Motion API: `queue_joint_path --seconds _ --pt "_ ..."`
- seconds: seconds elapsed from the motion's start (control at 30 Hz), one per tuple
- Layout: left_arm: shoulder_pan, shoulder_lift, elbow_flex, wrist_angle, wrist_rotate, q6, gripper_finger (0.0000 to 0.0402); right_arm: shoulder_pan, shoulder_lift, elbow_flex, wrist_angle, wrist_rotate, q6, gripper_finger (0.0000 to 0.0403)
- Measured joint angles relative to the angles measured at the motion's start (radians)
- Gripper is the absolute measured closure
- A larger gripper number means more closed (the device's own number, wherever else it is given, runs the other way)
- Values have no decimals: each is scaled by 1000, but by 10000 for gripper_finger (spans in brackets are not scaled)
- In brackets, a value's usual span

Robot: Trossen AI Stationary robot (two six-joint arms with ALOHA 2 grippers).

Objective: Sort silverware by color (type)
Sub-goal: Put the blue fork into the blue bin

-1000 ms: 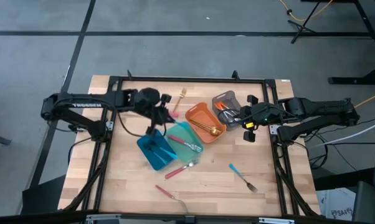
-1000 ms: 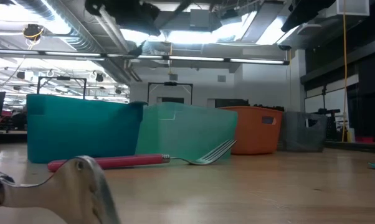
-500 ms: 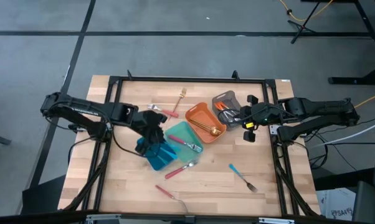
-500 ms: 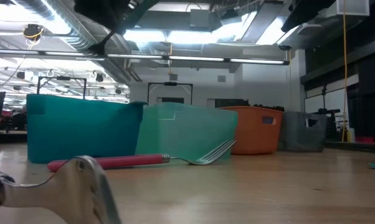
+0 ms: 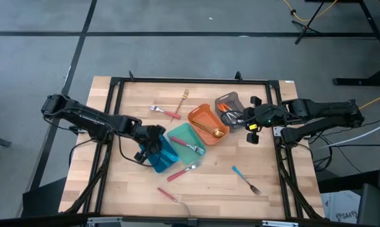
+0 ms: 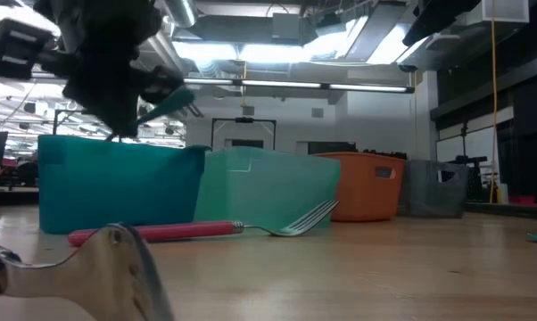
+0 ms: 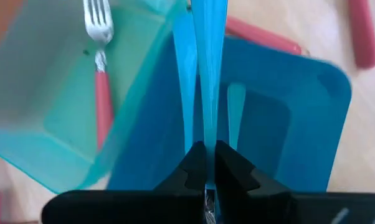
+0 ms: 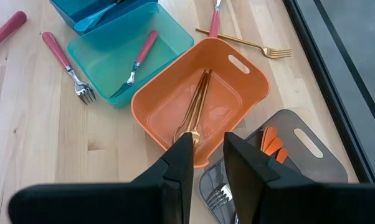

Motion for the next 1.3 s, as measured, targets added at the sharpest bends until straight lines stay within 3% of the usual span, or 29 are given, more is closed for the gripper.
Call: queue_joint_path --seconds 0.43,0.93,1.3 --pt "0 0 -87 29 1 3 392 0 0 0 1 0 0 322" --pt "0 0 -89 39 1 1 352 0 0 0 1 0 0 322" --pt "0 0 -89 38 0 1 349 0 0 0 1 0 0 322"
